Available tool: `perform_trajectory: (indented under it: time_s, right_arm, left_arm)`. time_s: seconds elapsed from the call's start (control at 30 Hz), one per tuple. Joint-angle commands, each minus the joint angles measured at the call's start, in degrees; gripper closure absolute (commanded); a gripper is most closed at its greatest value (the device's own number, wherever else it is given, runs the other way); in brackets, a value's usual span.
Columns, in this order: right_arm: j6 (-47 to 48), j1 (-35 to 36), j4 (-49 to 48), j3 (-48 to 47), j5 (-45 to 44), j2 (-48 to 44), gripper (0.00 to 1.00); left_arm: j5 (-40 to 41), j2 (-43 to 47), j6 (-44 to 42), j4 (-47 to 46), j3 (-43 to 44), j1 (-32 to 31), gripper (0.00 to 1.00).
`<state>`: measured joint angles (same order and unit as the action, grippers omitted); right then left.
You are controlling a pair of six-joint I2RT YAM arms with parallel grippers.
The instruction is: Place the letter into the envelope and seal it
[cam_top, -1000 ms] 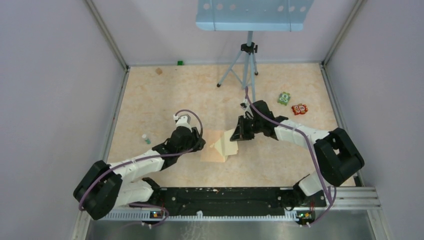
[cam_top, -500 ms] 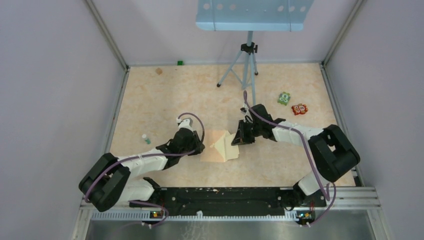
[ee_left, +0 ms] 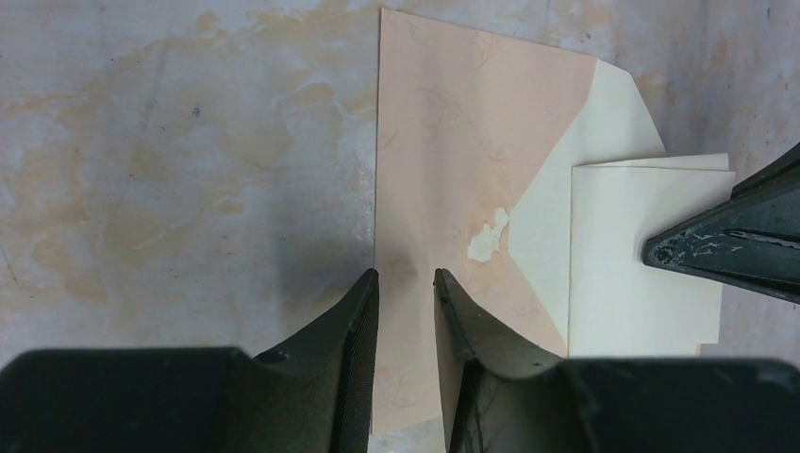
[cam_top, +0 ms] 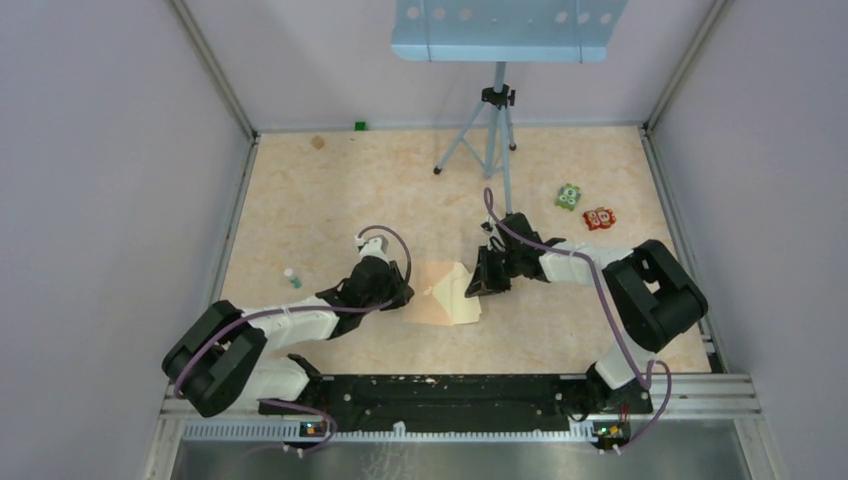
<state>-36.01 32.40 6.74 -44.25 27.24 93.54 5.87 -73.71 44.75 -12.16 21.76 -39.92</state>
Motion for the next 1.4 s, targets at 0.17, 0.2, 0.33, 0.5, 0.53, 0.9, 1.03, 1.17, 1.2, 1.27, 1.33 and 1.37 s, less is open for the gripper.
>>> perform_trajectory:
  time_s: [0.17,0.2,0.33,0.5,0.53,0.9,1.03,1.17,1.2,1.27,1.33,1.37]
  right_arm:
    - [1.3,-0.4,-2.5,-1.5,-0.1,0.5,1.0]
    - [1.3,-0.3,-2.6,-1.5,0.1,0.7,1.0]
    - [1.4,-0.2,-2.5,-1.2,0.5,0.1,1.0]
    - [3.1,-0.1,-0.9,-0.2,-0.1,-1.5,1.0]
    - [3.4,-0.1,-0.9,0.2,0.0,-1.8,1.0]
    - [4.1,0.3,-0.8,1.4,-1.4,-6.0,1.0]
    - [2.6,0.2,-3.1,0.9,-0.6,-6.9,1.0]
    - [0.2,0.2,-6.2,1.5,-1.3,-9.1,1.0]
    - [-0.3,0.2,-6.3,1.8,-1.8,-9.7,1.0]
    - [-1.4,0.1,-8.0,2.3,-3.4,-10.7,1.0]
    - [-2.6,-0.2,-8.8,2.9,-4.5,-11.4,1.0]
    - [-3.3,-0.3,-9.2,3.2,-5.1,-11.9,1.0]
  left_arm:
    - [0.2,-1.3,0.2,1.0,1.2,-0.6,0.66]
    - [0.0,-1.3,0.2,1.3,1.2,-0.6,0.66]
    - [-1.9,0.1,2.0,2.0,0.7,-1.1,0.66]
    - [-2.4,3.4,5.4,3.6,-0.8,-4.2,0.66]
    - [-2.3,4.0,5.9,4.4,-0.9,-4.9,0.66]
    - [7.7,11.9,3.1,14.5,2.2,-6.4,0.64]
    - [6.4,8.0,-1.8,13.6,6.6,-3.5,0.61]
    - [4.9,2.5,-4.4,10.3,9.6,-2.4,0.59]
    - [4.6,1.5,-4.8,9.6,9.8,-2.3,0.59]
    - [3.9,-0.2,-5.2,8.6,10.2,-2.1,0.61]
    - [3.4,-1.5,-5.7,8.1,10.5,-2.1,0.61]
    - [3.3,-2.1,-5.8,8.0,10.5,-2.1,0.61]
